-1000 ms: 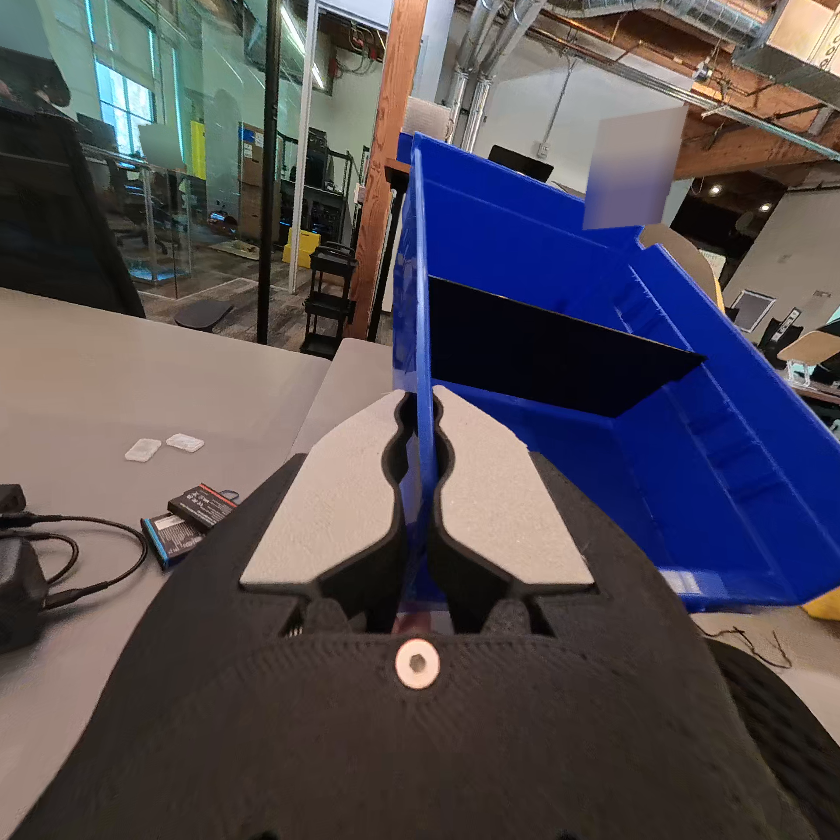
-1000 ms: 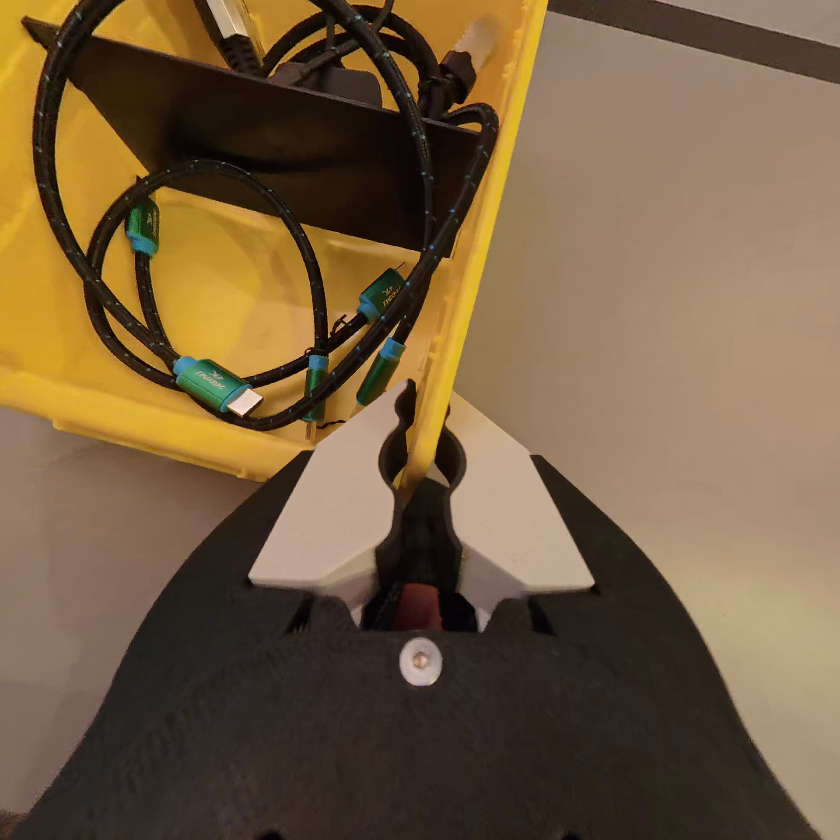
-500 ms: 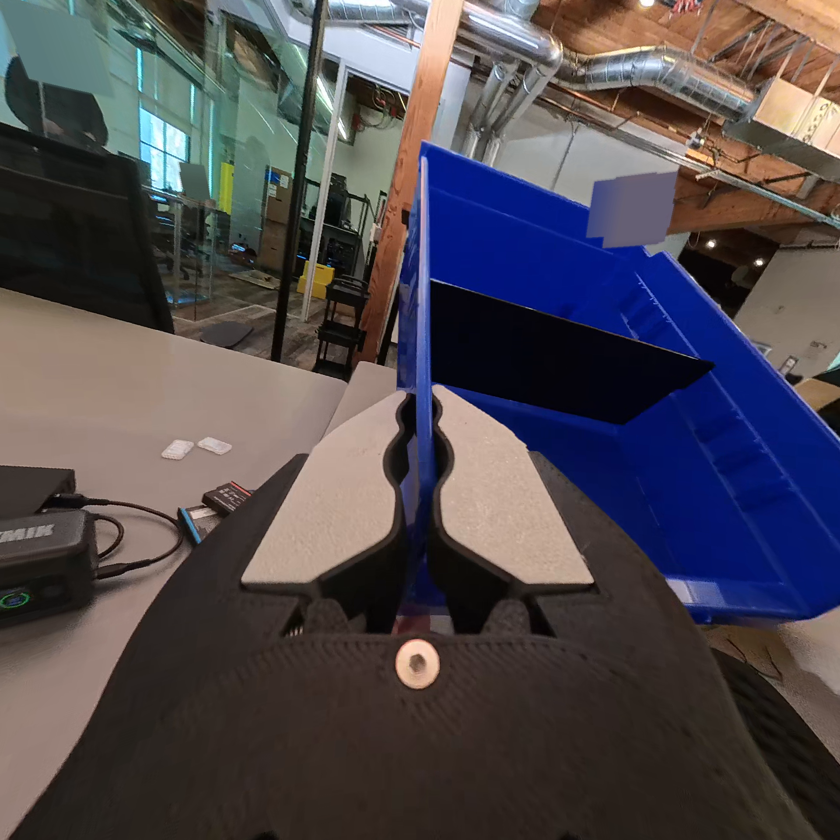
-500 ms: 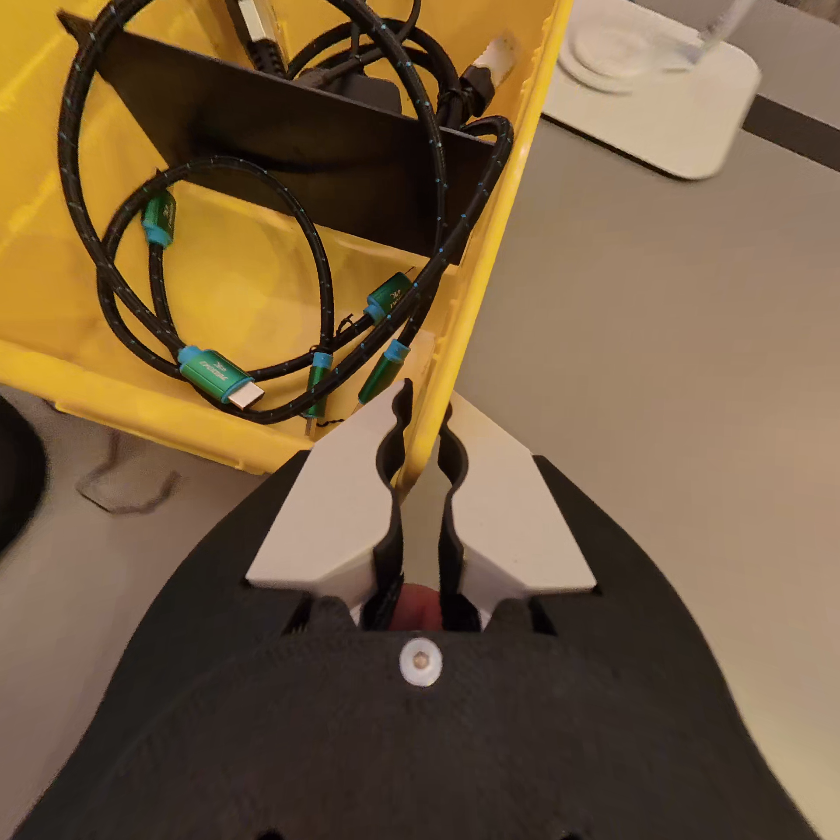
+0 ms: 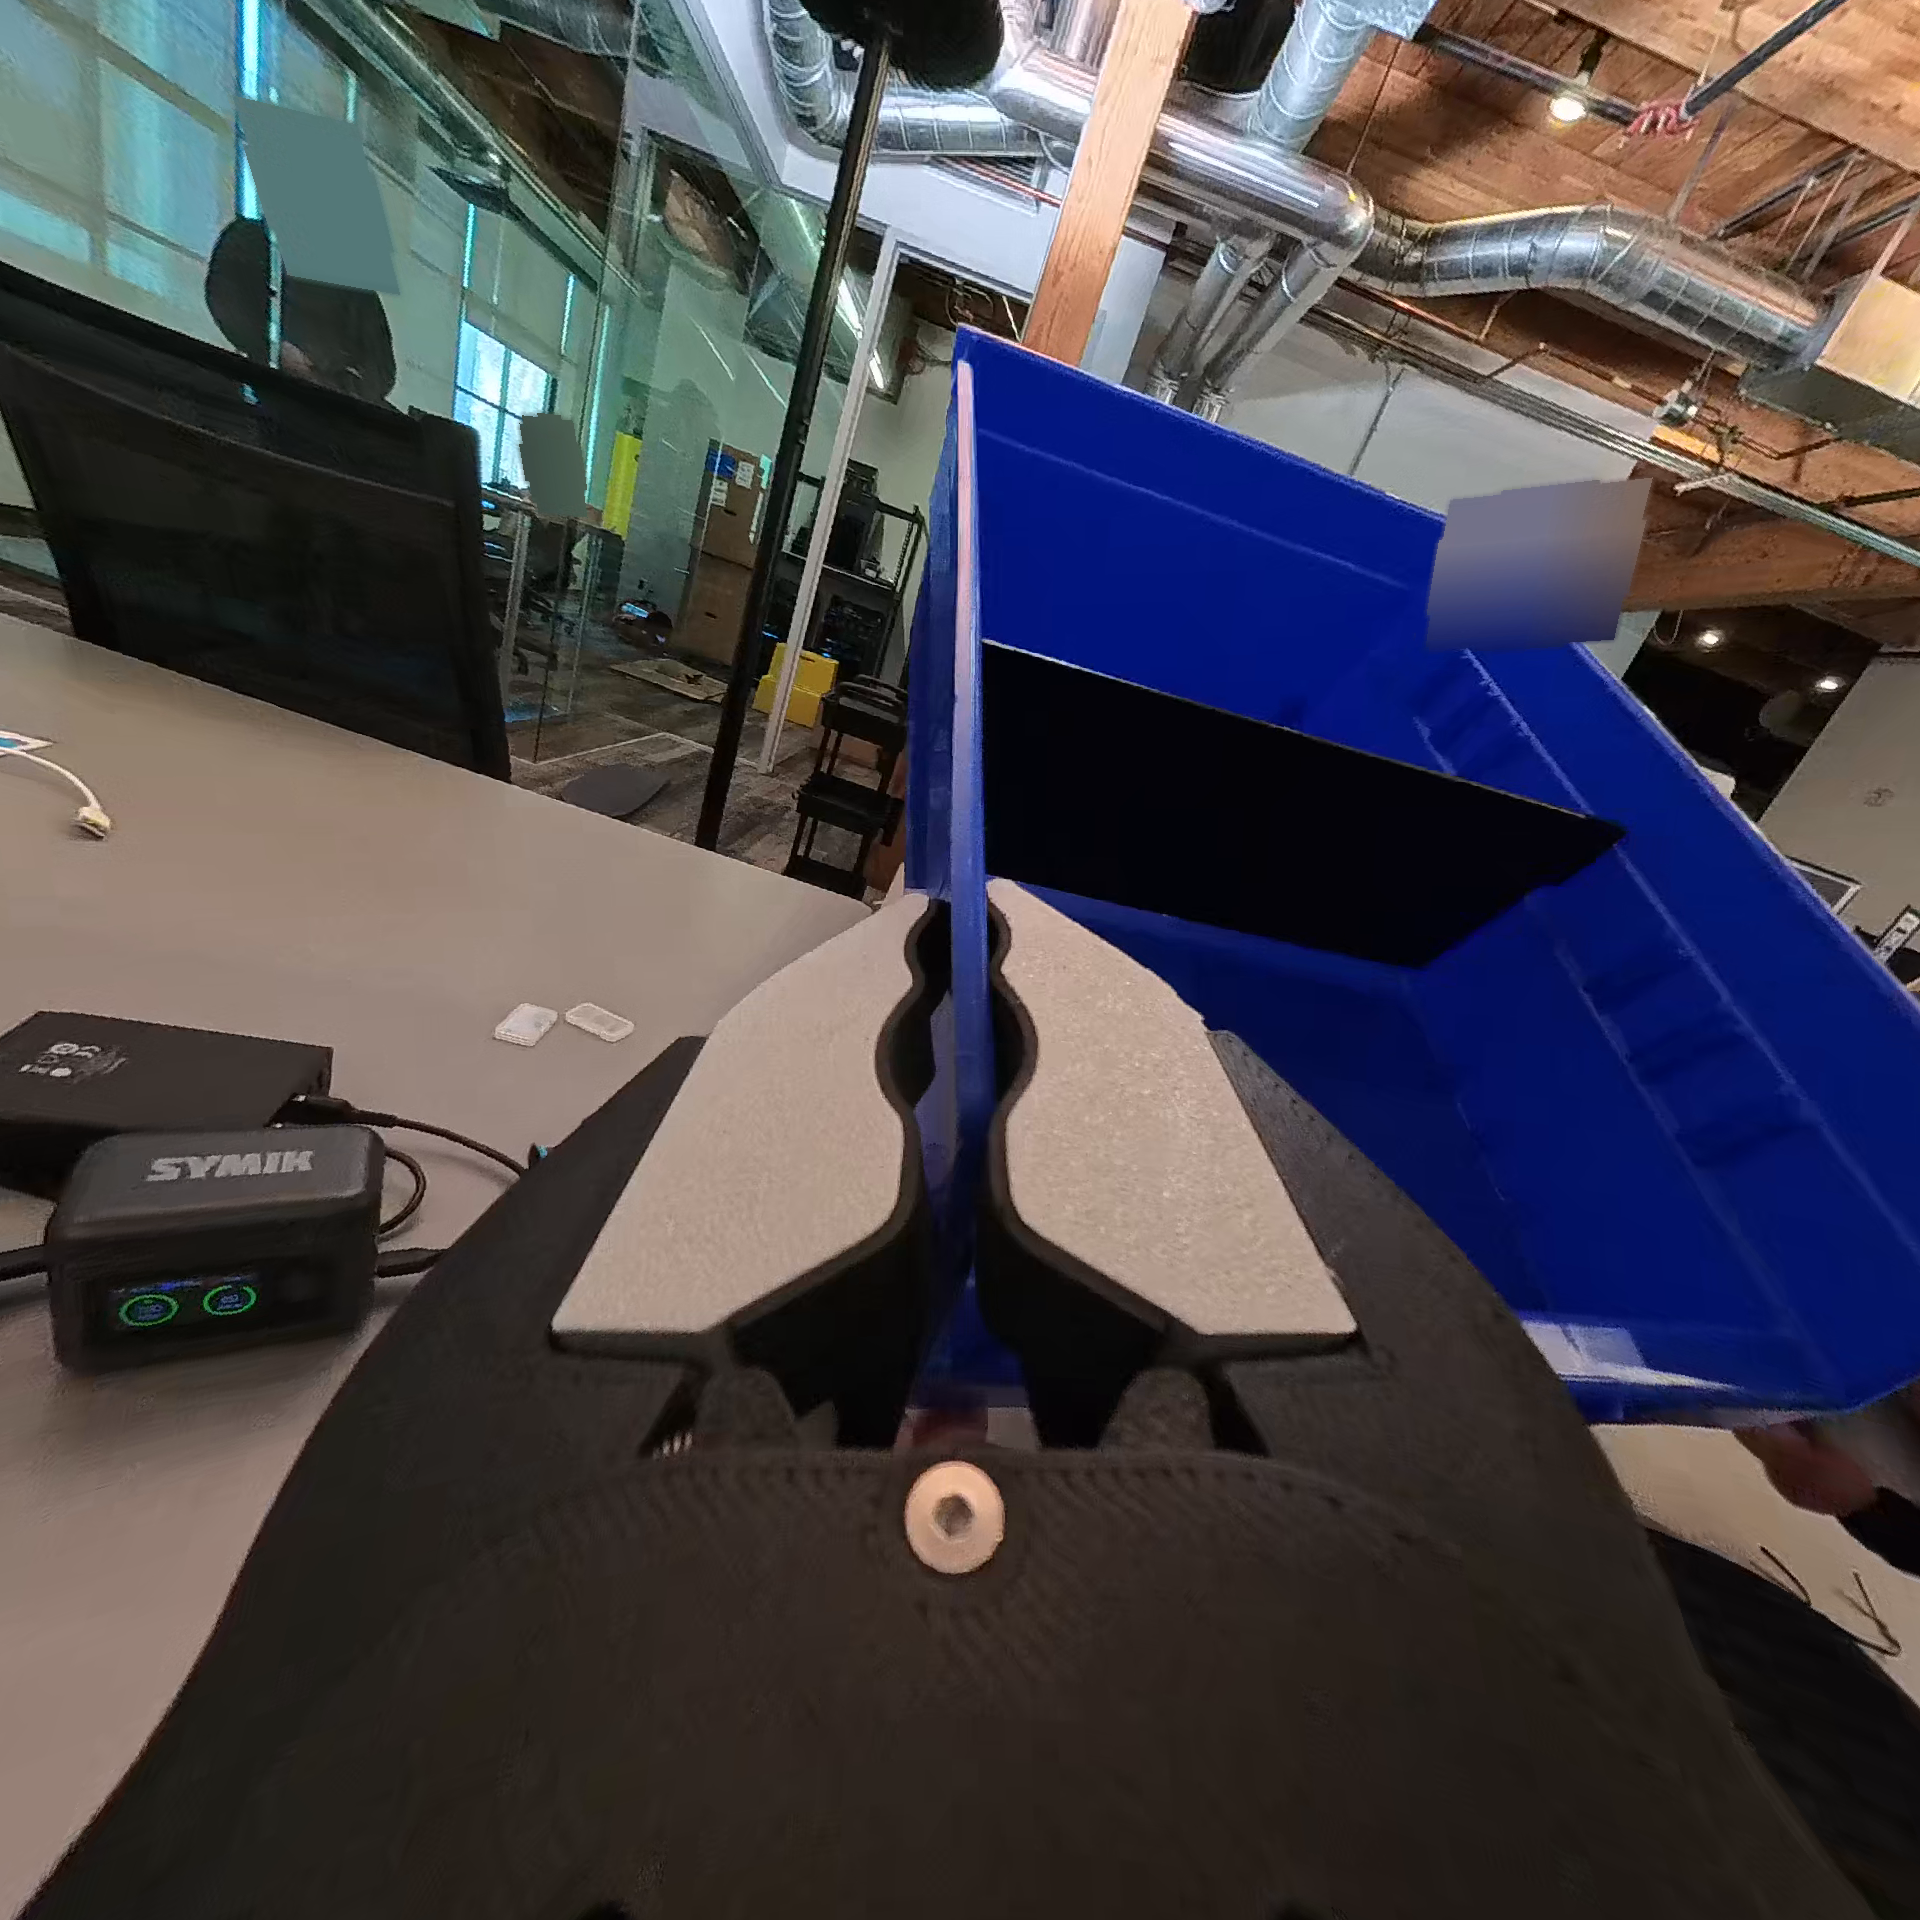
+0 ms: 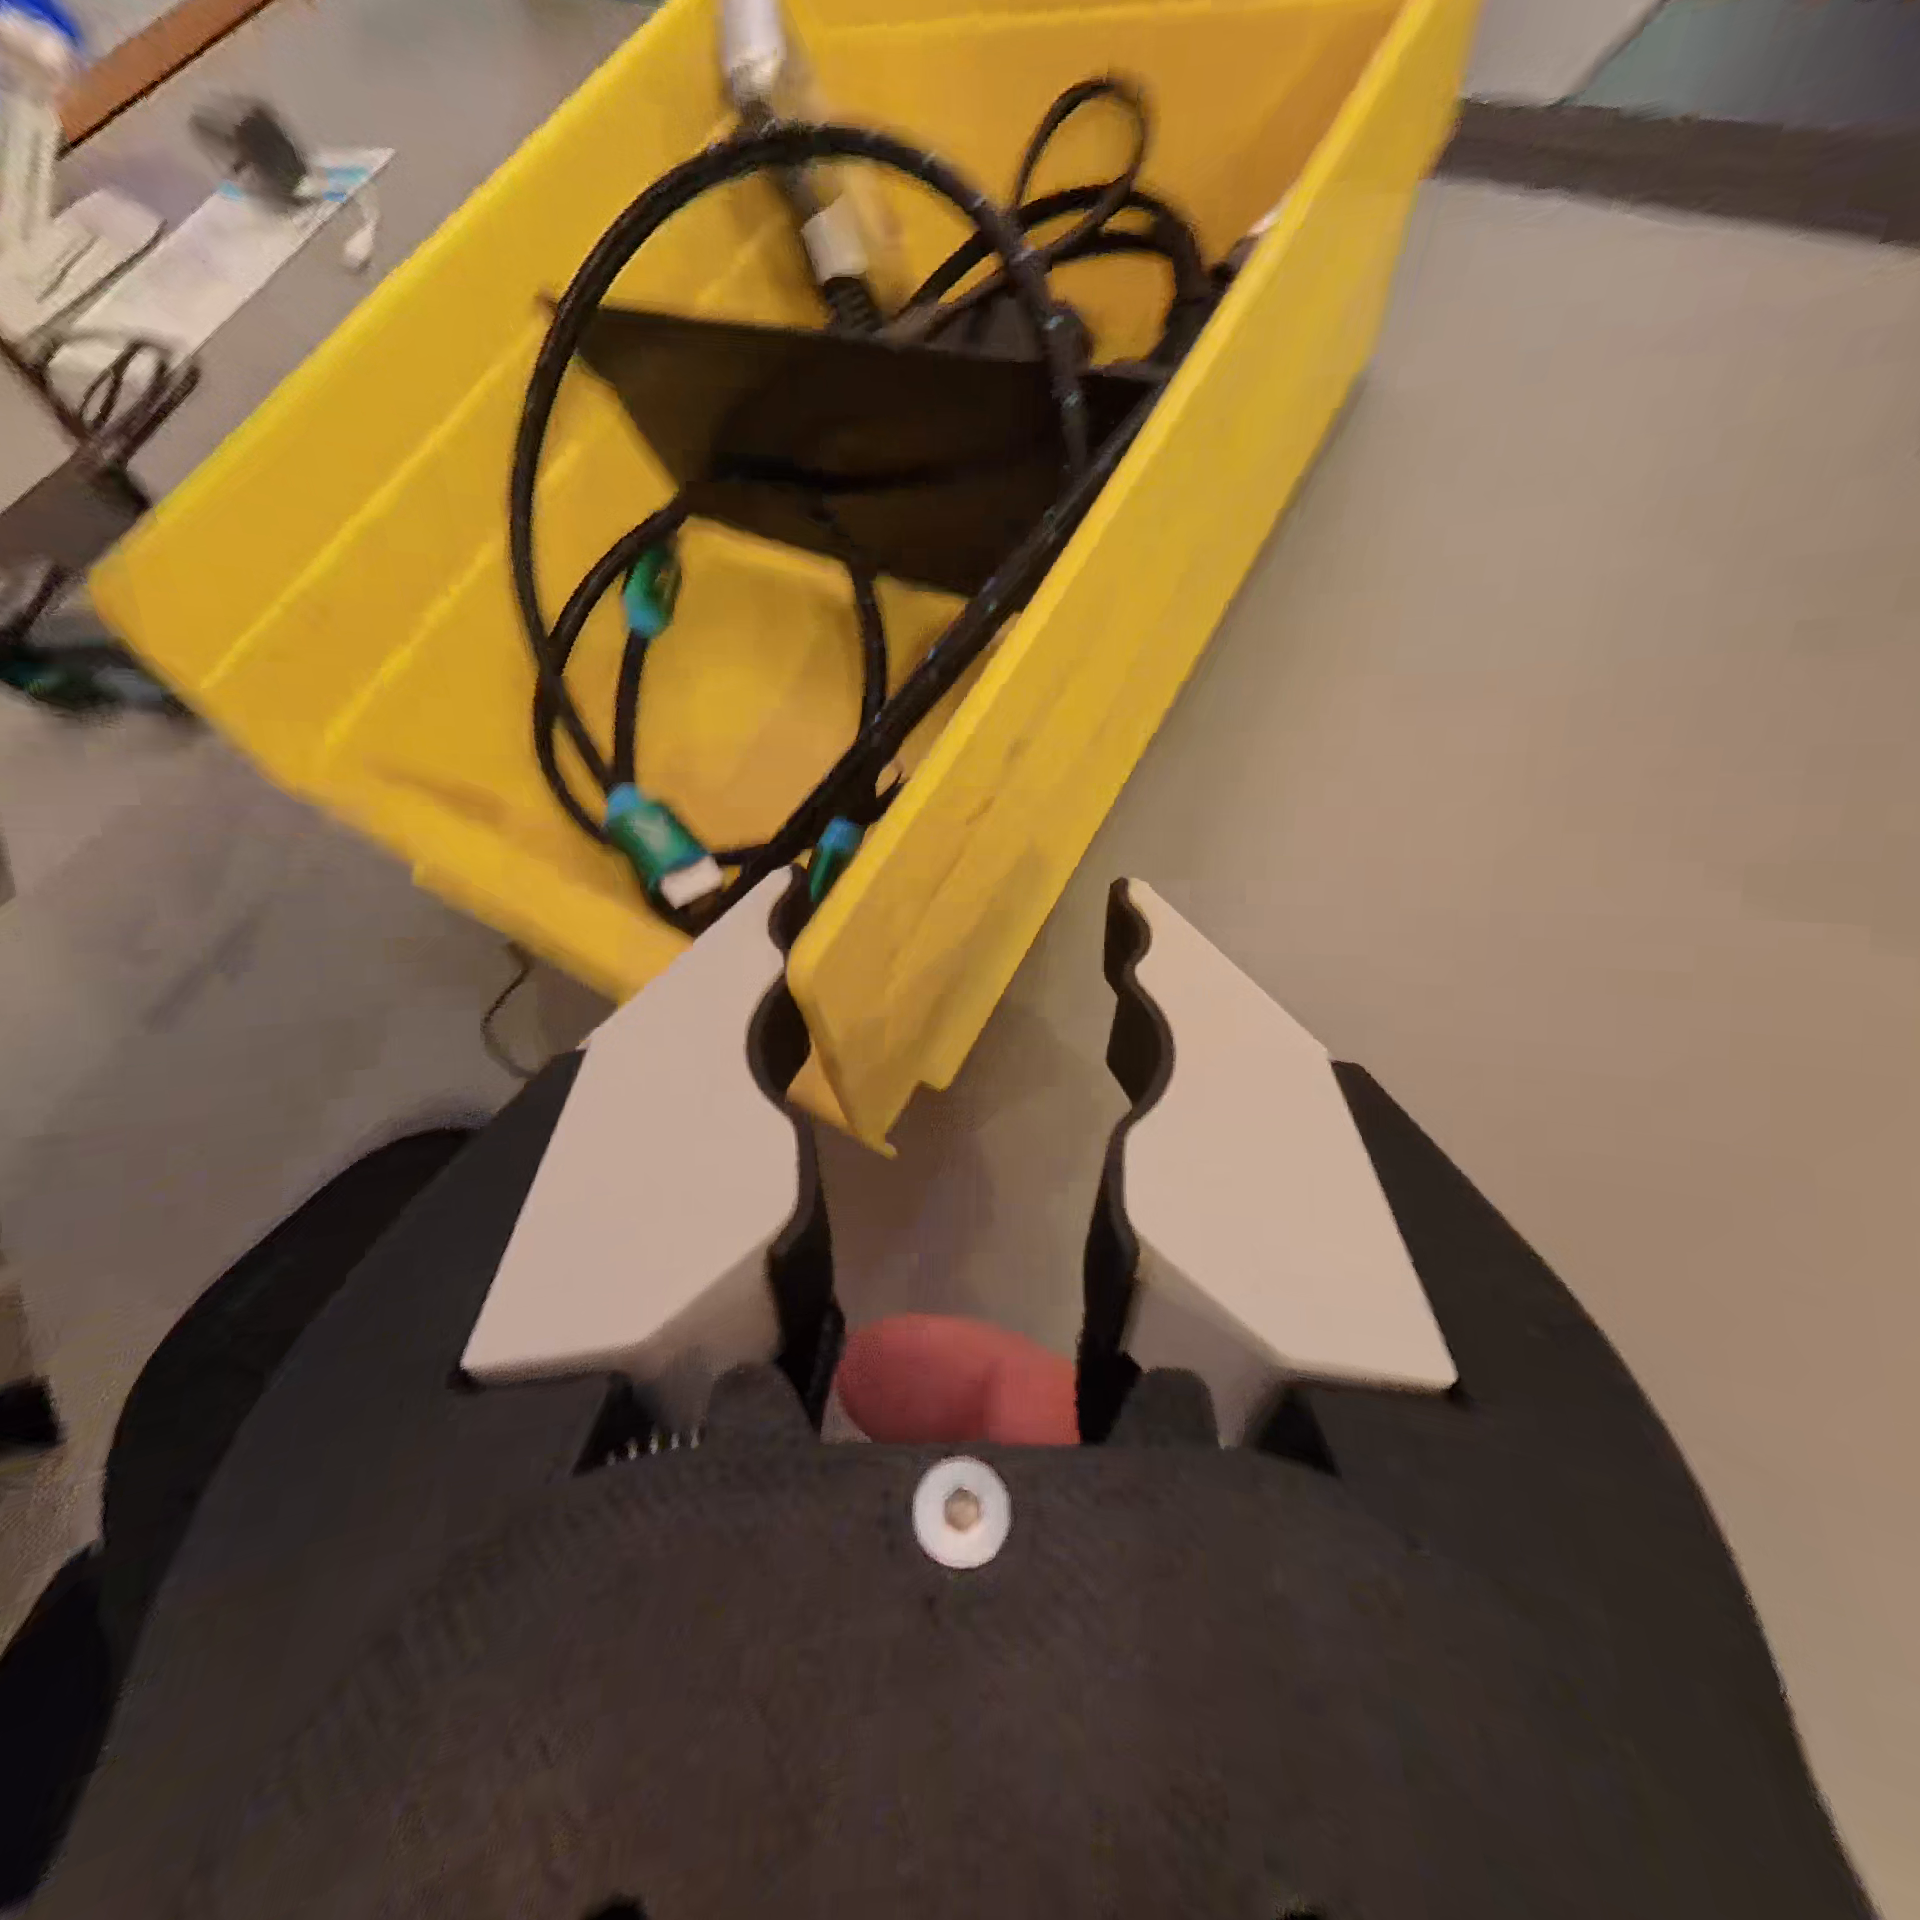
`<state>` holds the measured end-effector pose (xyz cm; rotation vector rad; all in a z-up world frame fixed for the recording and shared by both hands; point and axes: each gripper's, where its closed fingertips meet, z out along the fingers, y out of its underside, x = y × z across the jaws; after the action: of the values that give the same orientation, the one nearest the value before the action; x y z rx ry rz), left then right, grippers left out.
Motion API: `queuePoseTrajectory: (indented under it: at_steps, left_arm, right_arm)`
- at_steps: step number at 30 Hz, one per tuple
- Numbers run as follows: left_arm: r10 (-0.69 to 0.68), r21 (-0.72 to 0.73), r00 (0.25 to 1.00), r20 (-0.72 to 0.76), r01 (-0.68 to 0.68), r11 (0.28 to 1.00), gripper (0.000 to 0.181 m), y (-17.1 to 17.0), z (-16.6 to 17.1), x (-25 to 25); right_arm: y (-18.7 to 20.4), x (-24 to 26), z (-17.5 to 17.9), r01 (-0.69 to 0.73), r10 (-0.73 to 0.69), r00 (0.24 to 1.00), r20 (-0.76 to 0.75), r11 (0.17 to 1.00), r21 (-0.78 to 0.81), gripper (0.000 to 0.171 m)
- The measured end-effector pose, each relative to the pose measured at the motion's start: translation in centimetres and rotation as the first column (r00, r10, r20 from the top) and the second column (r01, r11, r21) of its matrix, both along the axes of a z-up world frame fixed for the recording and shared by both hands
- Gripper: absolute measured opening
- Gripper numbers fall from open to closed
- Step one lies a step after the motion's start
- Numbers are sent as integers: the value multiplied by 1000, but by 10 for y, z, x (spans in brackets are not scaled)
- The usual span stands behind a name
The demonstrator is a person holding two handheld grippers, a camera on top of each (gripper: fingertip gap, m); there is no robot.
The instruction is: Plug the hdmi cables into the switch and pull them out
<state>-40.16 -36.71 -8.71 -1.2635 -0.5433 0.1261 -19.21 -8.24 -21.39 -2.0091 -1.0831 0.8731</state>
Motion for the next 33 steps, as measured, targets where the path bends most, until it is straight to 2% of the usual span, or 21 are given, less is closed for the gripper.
queuePoseTrajectory:
  at_steps: [4,6,7,8,9,10,11,12,14,17,19,21,22,27,33]
  left_arm:
    - [0,-3,1000,-6,0,1000,3,-1,-1,-2]
    - [1,1,1000,-11,-1,1000,3,-2,1,-2]
    - [2,6,1000,-13,-1,1000,3,-3,1,-3]
    - [3,14,1000,-12,-3,1000,3,-4,2,-3]
    - [2,22,1000,-10,-2,1000,3,-5,3,-3]
    - [2,31,1000,-9,-2,1000,3,-7,5,-4]
    - [3,41,1000,-6,-2,999,3,-8,6,-5]
    - [2,51,1000,-2,-2,999,3,-9,6,-6]
    - [9,65,1000,4,-10,998,3,-10,9,-7]
    - [19,68,1000,2,-19,998,3,-11,11,-7]
    - [16,64,1000,-2,-16,998,3,-12,11,-6]
    - [23,60,1000,-6,-23,998,3,-12,10,-7]
    - [28,51,1000,-13,-27,998,3,-13,9,-8]
    - [48,39,999,6,-48,998,4,-14,1,-16]
    - [59,29,998,1,-59,998,4,-16,-6,-27]
  right_arm:
    - [-22,-2,5,-64,63,998,9,995,75,81]
    - [-21,9,19,-85,77,996,44,964,252,93]
    - [-15,17,34,-78,59,996,61,918,390,98]
    - [-15,23,54,-87,64,996,64,850,519,89]
    - [-29,21,75,-148,146,988,55,774,616,65]
    - [-58,14,92,-252,296,954,50,697,672,55]
    - [-89,5,98,-373,439,895,81,635,676,54]
    - [-107,-4,93,-464,500,854,144,605,648,53]
    - [-115,-27,68,-559,497,818,290,569,603,72]
    - [-100,-59,21,-653,402,757,515,441,615,71]
    - [-90,-71,-11,-711,343,701,626,405,574,47]
    - [-80,-80,-29,-730,283,679,677,354,584,34]
    - [-78,-84,-34,-725,281,684,673,361,586,29]
    - [-55,-102,-40,-697,249,704,665,420,581,28]
    - [-21,-139,-40,-679,224,718,659,436,591,27]
